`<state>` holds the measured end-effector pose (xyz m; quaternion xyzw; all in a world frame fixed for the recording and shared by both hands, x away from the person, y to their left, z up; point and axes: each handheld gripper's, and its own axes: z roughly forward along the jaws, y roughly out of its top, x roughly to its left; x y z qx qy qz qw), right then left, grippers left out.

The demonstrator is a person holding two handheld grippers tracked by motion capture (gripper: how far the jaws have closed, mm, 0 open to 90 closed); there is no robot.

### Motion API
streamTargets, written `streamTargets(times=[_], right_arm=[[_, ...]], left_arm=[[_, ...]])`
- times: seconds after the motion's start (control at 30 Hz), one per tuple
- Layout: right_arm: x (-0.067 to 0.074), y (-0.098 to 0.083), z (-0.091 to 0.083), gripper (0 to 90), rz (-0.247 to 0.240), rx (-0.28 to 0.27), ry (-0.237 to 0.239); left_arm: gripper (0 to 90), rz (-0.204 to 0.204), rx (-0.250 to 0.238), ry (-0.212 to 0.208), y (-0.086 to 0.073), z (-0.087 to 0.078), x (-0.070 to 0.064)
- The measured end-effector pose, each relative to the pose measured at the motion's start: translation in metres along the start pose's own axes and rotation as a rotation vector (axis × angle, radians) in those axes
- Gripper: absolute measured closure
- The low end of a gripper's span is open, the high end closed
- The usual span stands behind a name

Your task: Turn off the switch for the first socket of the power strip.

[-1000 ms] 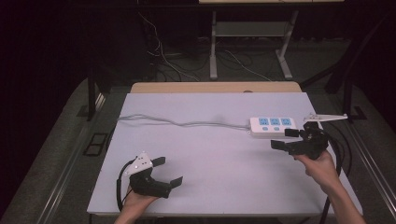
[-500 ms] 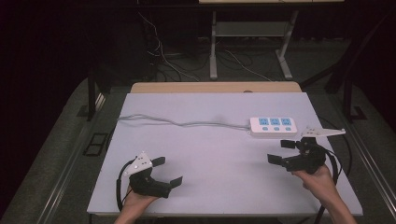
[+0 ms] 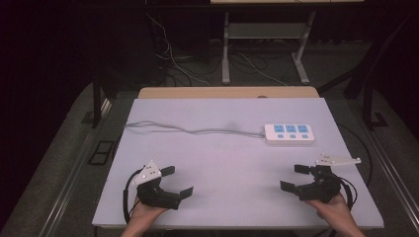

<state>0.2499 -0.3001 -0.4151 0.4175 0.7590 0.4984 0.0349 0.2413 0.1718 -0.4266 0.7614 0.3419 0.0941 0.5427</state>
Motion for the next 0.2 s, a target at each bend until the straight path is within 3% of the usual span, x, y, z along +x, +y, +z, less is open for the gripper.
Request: streamTargets(times=[0.2], right_arm=[[0.0007, -0.0119, 0.0035, 0.4, -0.001, 0.007, -0.008]], left_arm=[[0.0, -0.007, 0.009, -0.004, -0.0002, 0.0015, 0.0008]])
